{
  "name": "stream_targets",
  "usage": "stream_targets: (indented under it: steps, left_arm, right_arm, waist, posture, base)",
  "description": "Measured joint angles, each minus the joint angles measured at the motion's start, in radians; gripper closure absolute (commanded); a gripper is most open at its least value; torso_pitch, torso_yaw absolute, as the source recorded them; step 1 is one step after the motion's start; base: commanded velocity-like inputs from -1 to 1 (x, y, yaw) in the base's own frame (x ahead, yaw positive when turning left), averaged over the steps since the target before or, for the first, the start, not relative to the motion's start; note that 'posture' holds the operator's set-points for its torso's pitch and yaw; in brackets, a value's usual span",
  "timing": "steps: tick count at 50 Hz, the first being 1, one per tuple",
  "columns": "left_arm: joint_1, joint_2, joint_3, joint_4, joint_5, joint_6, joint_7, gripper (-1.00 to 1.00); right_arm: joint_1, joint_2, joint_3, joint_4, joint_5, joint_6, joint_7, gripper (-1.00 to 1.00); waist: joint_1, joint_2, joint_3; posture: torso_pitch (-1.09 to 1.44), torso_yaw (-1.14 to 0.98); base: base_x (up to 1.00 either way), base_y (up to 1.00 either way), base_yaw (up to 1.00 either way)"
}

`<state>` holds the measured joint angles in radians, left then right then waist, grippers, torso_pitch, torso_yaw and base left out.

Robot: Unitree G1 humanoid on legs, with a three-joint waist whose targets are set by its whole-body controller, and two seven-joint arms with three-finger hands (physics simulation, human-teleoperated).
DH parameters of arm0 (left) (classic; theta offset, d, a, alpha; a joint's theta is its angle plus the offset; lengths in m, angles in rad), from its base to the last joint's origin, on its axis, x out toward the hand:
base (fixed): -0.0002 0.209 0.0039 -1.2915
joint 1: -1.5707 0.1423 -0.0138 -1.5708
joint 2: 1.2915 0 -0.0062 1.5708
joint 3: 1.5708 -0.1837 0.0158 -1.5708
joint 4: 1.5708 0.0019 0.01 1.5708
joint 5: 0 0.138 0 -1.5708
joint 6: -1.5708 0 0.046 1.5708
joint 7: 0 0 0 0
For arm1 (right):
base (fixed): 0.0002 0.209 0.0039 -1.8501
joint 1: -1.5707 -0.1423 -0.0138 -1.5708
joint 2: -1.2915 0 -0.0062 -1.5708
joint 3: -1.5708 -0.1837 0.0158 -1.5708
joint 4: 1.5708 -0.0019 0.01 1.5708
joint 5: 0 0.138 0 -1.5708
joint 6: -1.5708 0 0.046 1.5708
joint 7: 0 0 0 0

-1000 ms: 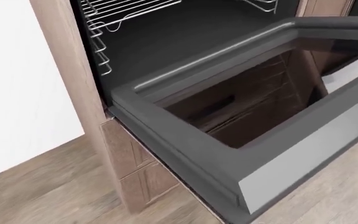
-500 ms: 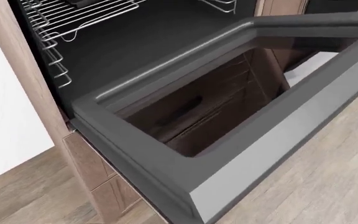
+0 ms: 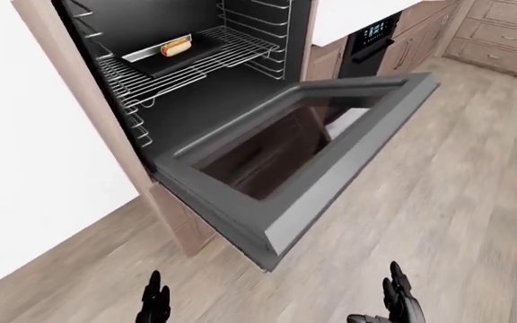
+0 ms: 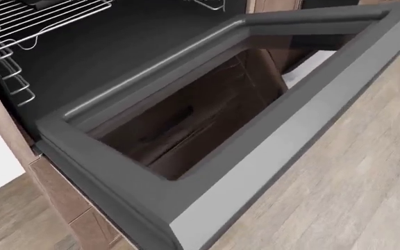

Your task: Close the oven door.

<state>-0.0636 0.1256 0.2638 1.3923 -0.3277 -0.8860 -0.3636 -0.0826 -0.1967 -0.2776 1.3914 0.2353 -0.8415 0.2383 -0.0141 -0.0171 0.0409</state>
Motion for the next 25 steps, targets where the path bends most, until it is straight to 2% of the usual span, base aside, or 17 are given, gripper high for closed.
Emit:
stream_targets:
  steps: [1,2,14,25]
  left_arm:
    - [0.001,0.003,0.002,0.0,-0.001,0.0,0.001,-1.0]
    - [0.0,0.009,0.005,-0.001,-0.003,0.001,0.003,-1.0]
    - [-0.003,0.009,0.009,-0.001,-0.005,0.002,0.008,-1.0]
    - [-0.001,0.012,0.013,-0.001,-0.008,0.001,0.007,-1.0]
  right_arm:
    - [0.0,0.0,0.0,0.001,0.002,0.001,0.001,-1.0]
    - [0.0,0.005,0.001,0.002,0.003,0.004,0.003,-1.0]
    - [-0.01,0.012,0.003,-0.006,0.035,0.014,0.068,-1.0]
    - [-0.004,0.013,0.004,-0.002,0.057,0.026,0.096,-1.0]
  waist:
    - [0.002,0.017,-0.001]
    - [0.004,0.018,0.002]
    - [0.006,0.004,-0.024]
    - [0.008,0.003,-0.028]
  posture:
    - [0.0,0.0]
    - [0.0,0.0]
    - [0.0,0.0]
    - [0.0,0.0]
  base:
    - [0.0,0.0,0.0]
    - [0.0,0.0,0.0]
    - [0.0,0.0,0.0]
    - [0.0,0.0,0.0]
